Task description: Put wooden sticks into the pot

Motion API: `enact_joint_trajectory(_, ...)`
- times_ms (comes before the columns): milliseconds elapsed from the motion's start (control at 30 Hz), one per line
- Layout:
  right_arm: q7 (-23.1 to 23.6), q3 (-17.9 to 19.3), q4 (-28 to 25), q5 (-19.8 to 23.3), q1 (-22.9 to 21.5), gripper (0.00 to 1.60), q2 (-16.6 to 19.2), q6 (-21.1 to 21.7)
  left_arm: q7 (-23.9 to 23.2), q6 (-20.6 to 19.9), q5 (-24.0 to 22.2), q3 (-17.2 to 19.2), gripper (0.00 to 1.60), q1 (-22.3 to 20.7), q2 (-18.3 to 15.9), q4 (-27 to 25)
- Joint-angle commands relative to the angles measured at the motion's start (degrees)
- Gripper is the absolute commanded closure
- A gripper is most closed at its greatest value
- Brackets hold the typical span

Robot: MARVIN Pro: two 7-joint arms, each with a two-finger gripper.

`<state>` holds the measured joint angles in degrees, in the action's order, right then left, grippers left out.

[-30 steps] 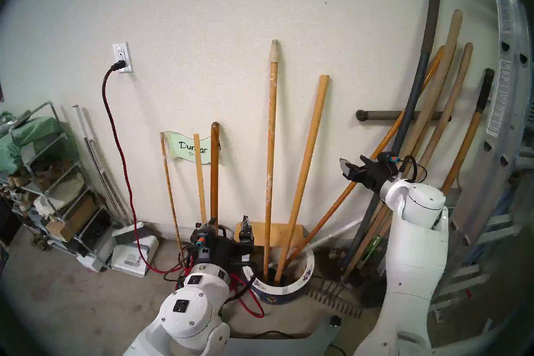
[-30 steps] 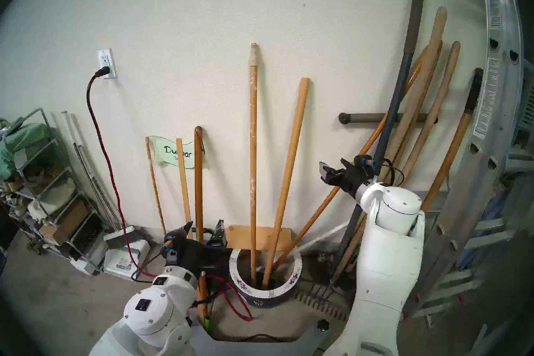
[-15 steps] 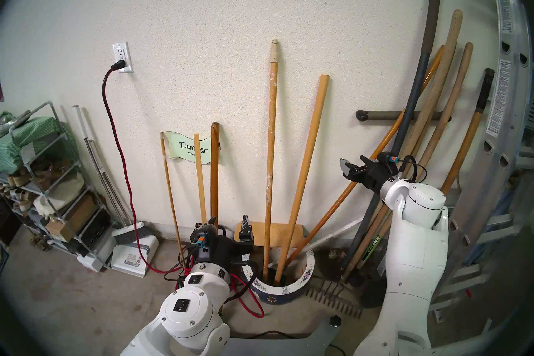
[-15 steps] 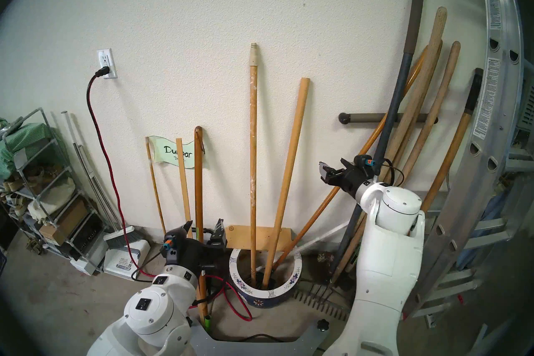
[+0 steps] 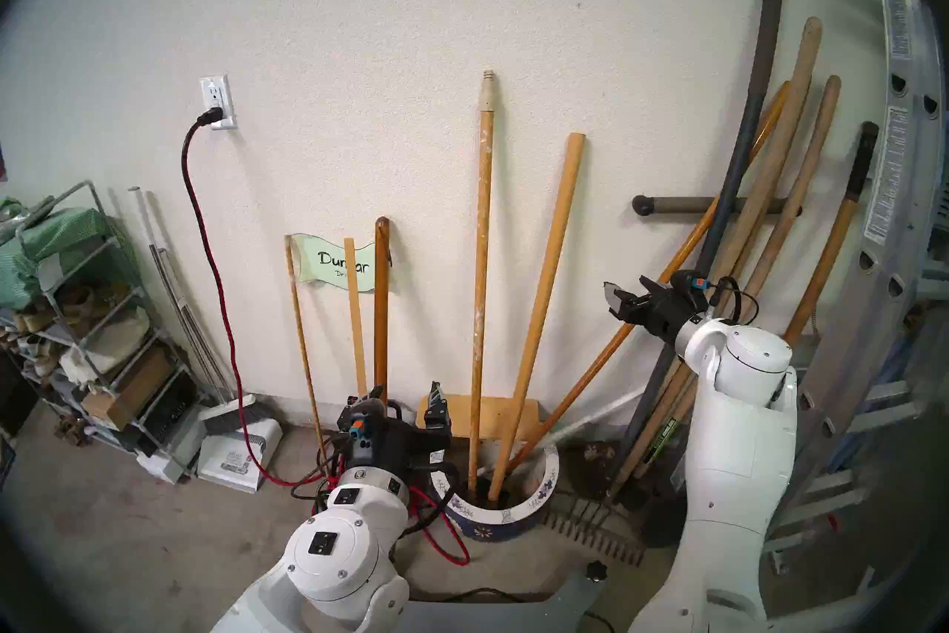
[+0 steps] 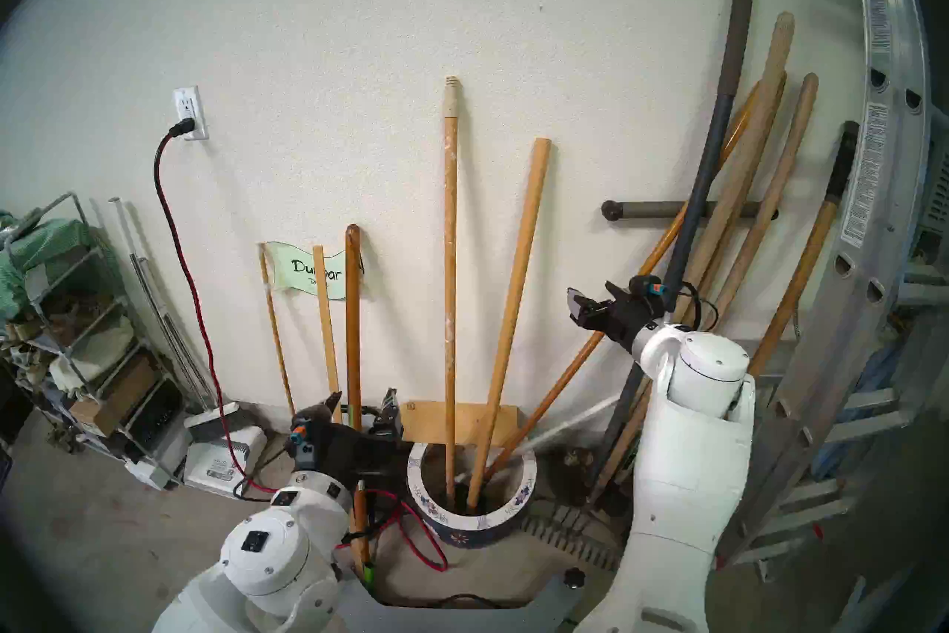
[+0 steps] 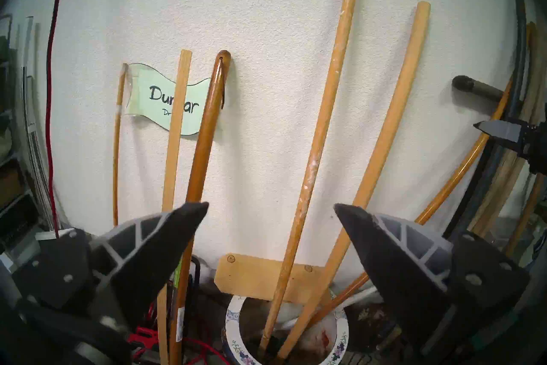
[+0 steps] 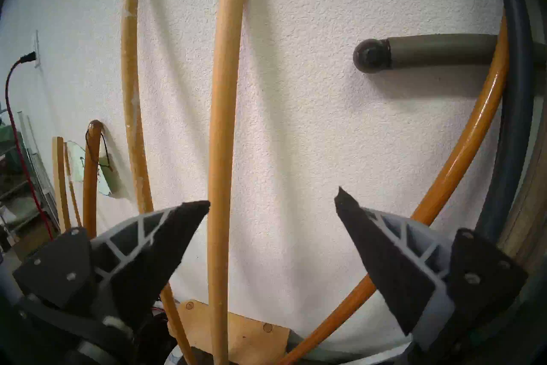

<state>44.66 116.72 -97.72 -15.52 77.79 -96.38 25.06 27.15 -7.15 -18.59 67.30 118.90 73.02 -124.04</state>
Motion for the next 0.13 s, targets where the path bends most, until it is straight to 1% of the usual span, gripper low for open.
enact_joint_trajectory(0, 0.05, -0.07, -0.29, -0.05, 0.05, 0.00, 0.05, 0.02, -0.05, 0.08, -0.02, 0.07, 0.00, 0.08, -0.26, -0.57)
enact_joint_trajectory(100, 0.05, -0.07, -0.29, -0.05, 0.05, 0.00, 0.05, 0.02, 0.06, 0.12, -0.10, 0.00, 0.00, 0.03, -0.38, -0.57)
